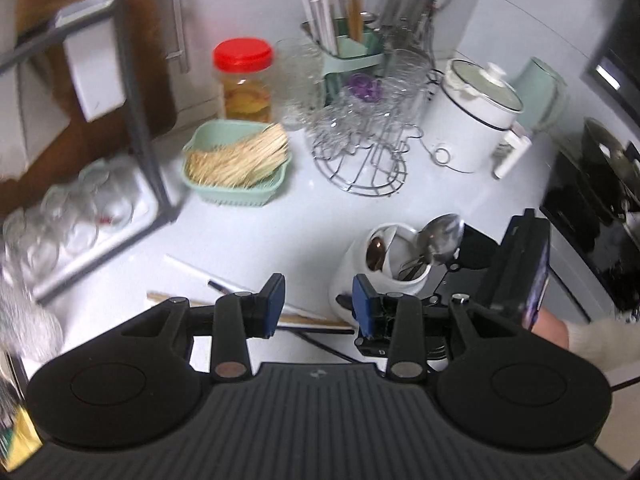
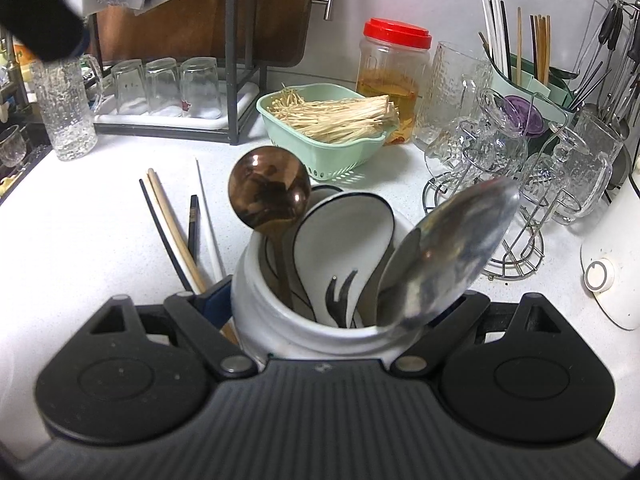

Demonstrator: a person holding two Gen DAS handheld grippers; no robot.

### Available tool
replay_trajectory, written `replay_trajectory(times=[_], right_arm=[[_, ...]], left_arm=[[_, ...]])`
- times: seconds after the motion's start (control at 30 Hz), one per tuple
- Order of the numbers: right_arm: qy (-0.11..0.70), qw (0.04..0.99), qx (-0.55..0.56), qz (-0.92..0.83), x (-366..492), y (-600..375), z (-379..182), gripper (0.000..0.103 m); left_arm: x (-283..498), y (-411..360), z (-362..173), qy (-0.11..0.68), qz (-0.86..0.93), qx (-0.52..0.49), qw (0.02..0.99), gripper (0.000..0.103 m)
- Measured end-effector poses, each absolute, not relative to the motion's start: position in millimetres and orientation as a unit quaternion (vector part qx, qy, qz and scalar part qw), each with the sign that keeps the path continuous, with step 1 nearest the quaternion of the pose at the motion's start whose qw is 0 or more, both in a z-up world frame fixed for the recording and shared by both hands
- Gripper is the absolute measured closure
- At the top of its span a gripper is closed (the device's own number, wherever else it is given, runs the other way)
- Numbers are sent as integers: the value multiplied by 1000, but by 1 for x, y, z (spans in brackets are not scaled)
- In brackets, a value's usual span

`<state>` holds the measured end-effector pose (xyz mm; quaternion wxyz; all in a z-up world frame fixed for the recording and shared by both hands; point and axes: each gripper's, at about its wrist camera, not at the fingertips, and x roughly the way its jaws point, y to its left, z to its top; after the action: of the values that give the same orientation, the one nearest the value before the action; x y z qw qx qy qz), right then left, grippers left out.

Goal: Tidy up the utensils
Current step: 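Move the open left tool back over the chopsticks on the counter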

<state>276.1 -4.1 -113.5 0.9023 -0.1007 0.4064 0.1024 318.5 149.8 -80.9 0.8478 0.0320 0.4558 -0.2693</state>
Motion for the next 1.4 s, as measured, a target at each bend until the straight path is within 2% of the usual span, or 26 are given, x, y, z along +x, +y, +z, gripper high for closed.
replay_trajectory(times=[0.2,0.3,0.63,0.83,1.4], right_arm=[[404,904,-97,97,273,-5,-114,10],[403,905,-95,95,270,-7,-114,10],[411,902,-94,90,268,-10,-112,10],[406,904,-95,92,266,-11,-112,10],[430,898,-82,54,264,-11,-109,10]], left_arm=[[313,160,-107,467,-239,-4,851,60],[310,161,-124,479,-231,-19,847,54],[297,172,-178,485,-228,-46,843,51],[295,169,-207,477,-258,66,838,51],[351,167,-233,441,-356,182,803,51]])
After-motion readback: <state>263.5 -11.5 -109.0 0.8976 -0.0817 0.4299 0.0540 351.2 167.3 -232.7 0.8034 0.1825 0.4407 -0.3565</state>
